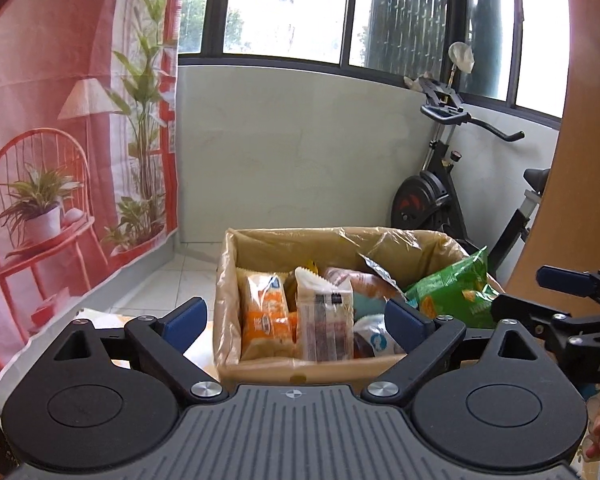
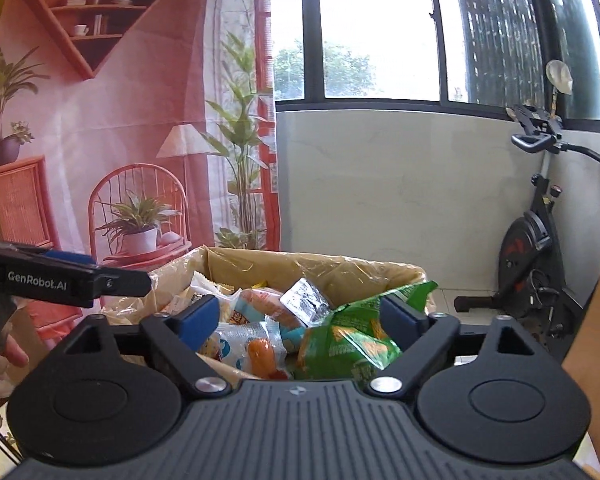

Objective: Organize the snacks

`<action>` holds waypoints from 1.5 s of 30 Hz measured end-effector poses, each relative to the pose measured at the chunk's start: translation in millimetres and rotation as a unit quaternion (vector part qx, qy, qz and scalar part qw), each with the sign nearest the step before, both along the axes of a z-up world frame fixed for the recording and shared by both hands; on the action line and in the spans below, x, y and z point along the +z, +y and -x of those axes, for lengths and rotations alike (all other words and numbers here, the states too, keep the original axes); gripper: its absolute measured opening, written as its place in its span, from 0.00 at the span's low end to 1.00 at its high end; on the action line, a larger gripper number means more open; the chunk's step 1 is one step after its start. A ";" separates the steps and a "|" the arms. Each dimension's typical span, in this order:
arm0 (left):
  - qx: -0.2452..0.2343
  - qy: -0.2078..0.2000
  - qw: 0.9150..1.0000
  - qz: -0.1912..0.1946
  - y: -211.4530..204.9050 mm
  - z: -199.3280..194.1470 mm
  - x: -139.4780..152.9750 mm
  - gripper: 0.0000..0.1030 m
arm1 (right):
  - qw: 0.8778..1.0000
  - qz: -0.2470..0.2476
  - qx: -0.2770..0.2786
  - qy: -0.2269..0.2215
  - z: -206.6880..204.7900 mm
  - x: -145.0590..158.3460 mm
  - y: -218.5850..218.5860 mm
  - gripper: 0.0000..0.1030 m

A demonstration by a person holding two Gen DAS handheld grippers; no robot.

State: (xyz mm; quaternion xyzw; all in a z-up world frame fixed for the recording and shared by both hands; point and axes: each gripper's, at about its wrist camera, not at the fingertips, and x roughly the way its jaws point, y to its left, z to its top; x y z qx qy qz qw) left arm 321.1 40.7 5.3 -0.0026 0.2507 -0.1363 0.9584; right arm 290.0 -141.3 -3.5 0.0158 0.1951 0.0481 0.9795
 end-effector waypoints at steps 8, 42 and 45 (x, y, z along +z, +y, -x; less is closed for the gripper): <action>0.028 -0.026 0.999 -0.005 13.3 32.9 20.6 0.94 | 1.000 -0.022 -0.011 0.005 29.2 17.7 -0.7 1.00; 0.050 -0.080 0.995 -0.010 14.9 115.1 70.8 0.94 | 0.996 -0.048 -0.066 -0.019 117.3 88.2 6.8 1.00; 0.052 -0.079 0.995 -0.011 18.3 113.7 70.9 0.94 | 0.996 -0.046 -0.067 -0.019 117.2 88.3 8.0 1.00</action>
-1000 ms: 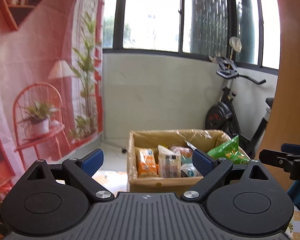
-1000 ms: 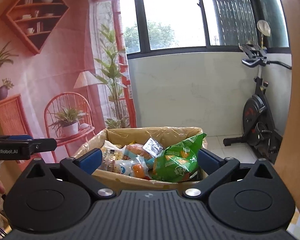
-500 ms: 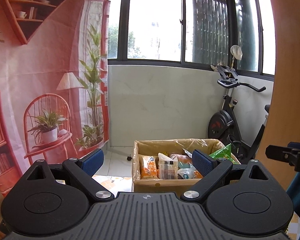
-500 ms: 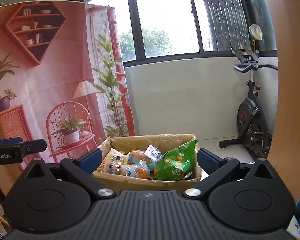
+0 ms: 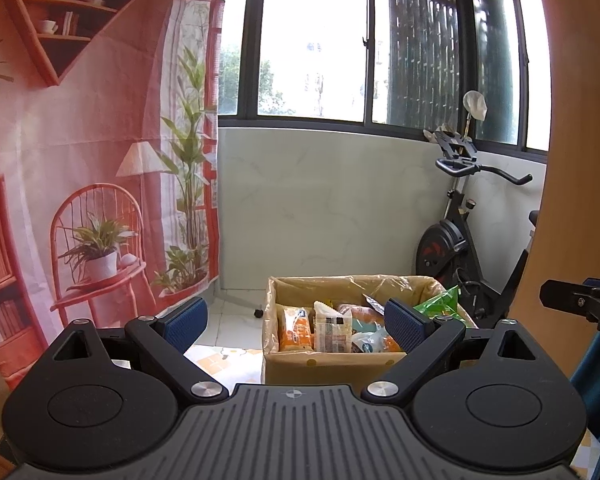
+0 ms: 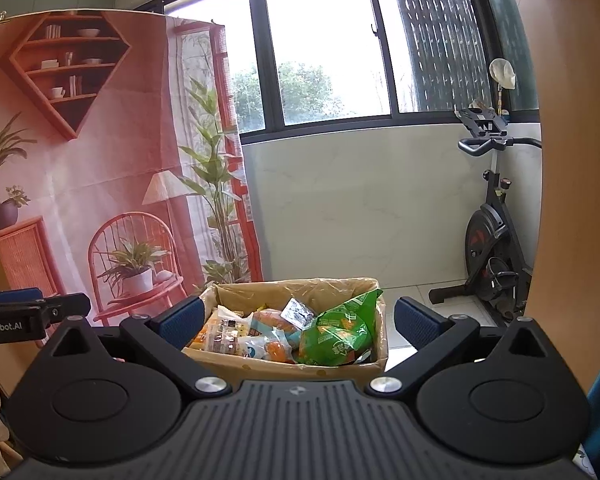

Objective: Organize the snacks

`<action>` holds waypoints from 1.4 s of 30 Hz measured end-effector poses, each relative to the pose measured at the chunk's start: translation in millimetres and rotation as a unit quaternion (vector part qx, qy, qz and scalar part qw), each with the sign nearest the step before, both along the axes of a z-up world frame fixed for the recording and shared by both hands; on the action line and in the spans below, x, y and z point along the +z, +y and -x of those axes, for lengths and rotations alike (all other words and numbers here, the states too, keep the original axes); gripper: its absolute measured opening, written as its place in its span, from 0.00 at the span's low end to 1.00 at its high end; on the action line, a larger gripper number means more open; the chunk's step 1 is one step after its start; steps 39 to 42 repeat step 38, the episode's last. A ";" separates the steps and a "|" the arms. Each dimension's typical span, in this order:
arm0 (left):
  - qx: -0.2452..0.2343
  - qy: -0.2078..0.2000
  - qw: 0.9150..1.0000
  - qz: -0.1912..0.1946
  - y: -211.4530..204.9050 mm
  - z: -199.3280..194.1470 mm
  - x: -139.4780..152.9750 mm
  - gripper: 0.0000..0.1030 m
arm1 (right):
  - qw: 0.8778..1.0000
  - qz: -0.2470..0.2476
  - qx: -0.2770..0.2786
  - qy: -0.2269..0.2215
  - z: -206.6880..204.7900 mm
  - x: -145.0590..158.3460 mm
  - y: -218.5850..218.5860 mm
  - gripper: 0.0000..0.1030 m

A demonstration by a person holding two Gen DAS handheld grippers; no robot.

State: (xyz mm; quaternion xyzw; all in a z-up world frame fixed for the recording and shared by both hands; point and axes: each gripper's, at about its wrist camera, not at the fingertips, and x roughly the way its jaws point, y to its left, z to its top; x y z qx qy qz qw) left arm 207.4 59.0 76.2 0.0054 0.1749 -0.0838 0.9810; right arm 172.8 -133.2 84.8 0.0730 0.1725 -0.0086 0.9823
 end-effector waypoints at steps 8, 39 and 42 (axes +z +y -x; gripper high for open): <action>0.002 0.003 1.000 0.001 1.2 0.9 0.1 0.94 | 1.000 -0.001 0.002 -0.002 -0.6 -0.2 -0.6 1.00; 0.008 0.010 1.000 -0.003 -3.2 1.9 -4.3 0.94 | 1.000 -0.003 0.004 0.006 -5.9 -5.3 -1.5 1.00; 0.008 0.010 1.000 -0.003 -3.2 1.9 -4.3 0.94 | 1.000 -0.003 0.004 0.006 -5.9 -5.3 -1.5 1.00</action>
